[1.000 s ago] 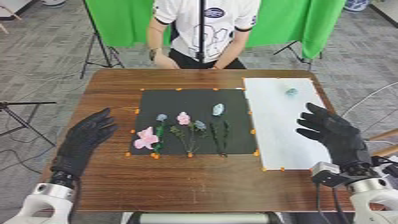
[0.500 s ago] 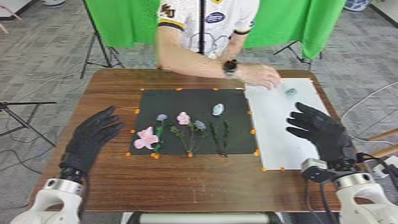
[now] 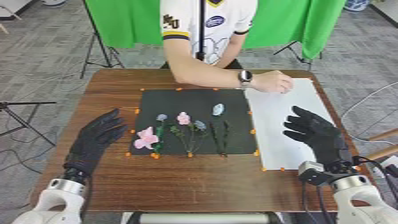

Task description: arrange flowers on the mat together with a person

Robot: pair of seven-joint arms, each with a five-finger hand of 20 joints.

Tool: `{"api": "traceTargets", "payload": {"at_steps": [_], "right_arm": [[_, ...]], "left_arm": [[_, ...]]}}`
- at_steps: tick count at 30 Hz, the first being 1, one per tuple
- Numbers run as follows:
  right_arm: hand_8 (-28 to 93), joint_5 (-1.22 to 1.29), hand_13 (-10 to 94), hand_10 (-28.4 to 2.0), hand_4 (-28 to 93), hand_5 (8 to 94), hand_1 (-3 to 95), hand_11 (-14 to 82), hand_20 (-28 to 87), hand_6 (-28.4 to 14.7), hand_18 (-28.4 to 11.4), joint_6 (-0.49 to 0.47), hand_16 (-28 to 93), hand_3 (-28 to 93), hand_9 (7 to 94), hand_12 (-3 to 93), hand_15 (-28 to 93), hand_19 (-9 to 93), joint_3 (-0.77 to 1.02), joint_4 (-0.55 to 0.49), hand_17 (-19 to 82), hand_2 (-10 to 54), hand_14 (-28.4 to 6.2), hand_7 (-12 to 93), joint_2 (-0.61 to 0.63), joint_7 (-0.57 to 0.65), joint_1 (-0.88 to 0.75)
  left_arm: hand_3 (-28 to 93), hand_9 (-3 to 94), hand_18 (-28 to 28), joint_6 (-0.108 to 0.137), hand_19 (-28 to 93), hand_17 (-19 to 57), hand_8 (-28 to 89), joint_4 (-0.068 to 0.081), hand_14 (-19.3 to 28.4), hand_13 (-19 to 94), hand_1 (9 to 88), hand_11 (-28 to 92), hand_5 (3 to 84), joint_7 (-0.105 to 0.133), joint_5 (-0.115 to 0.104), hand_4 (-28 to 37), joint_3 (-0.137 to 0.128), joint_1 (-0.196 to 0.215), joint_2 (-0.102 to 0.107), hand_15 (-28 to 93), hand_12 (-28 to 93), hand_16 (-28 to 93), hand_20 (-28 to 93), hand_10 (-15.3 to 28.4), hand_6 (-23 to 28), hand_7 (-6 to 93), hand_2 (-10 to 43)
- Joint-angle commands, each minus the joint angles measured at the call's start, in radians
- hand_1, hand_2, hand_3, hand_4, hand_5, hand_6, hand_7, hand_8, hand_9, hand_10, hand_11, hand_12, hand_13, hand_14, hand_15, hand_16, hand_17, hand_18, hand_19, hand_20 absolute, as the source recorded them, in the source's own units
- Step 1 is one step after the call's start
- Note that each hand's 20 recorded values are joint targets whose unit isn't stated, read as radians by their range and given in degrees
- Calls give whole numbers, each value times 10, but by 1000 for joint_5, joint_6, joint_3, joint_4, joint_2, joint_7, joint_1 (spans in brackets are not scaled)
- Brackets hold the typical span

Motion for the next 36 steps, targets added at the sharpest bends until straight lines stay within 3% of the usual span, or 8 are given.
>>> {"api": "traceTargets", "payload": {"at_steps": [1,5,8,12,18,25,32,36], "right_arm": [[-92,-6,332,-156,-219,419,127,115,266,-37,-215,14,276,898,403,238,235,480,-6,-2,86,127,-129,144,-18,22,-22],[-91,-3,331,-156,-219,418,127,114,266,-37,-215,41,274,896,402,238,236,479,2,-8,86,128,-130,145,16,-5,-29],[-91,-3,332,-154,-218,422,126,116,266,-38,-216,28,273,897,404,238,236,482,-15,0,88,127,-129,145,5,-9,-4],[-92,-8,333,-155,-219,422,126,115,265,-39,-215,9,273,897,404,237,236,481,-26,-1,88,127,-128,146,-5,8,-13],[-91,-7,332,-155,-219,419,126,114,265,-38,-215,18,272,898,403,237,235,480,-36,0,86,127,-129,144,5,5,2],[-91,-12,332,-155,-220,420,126,113,265,-37,-215,17,272,898,403,238,236,480,-37,-6,86,126,-130,146,12,12,5],[-92,-17,332,-155,-220,420,126,115,265,-38,-216,-4,271,898,403,238,236,482,-45,0,87,126,-130,146,1,9,22],[-91,-3,332,-154,-220,419,127,114,265,-37,-215,31,270,898,402,237,236,482,-36,-8,86,126,-130,147,18,-4,5]], "left_arm": [[712,318,213,-26,483,-62,-85,16,146,279,269,233,351,-34,-6,-264,0,16,-11,332,175,-4,75,116,41,178,-15],[711,318,213,-14,483,-62,-85,17,147,278,269,232,351,-6,-5,-264,4,2,-7,330,175,-4,75,116,41,178,-14],[711,318,213,-11,483,-62,-85,5,147,278,268,232,350,-13,-7,-263,-18,23,2,330,175,-4,75,116,42,177,-14],[711,318,213,-2,483,-62,-85,8,147,278,267,232,351,-6,-24,-263,-13,27,-14,330,175,-3,75,117,42,176,-13],[713,318,213,-12,483,-62,-84,11,148,278,267,232,351,-8,-10,-264,-18,-4,-6,331,175,-4,75,116,42,176,-15],[713,319,213,1,483,-62,-84,-1,148,278,266,233,350,-13,-12,-265,-33,24,-13,332,175,-4,75,116,42,175,-13],[714,319,213,26,483,-62,-84,-9,148,278,265,233,350,8,-33,-264,-40,41,3,332,175,-4,75,116,41,175,-13],[714,319,213,20,483,-62,-84,-3,148,278,266,232,351,8,-27,-264,-36,24,10,332,175,-4,75,116,41,175,-13]]}}
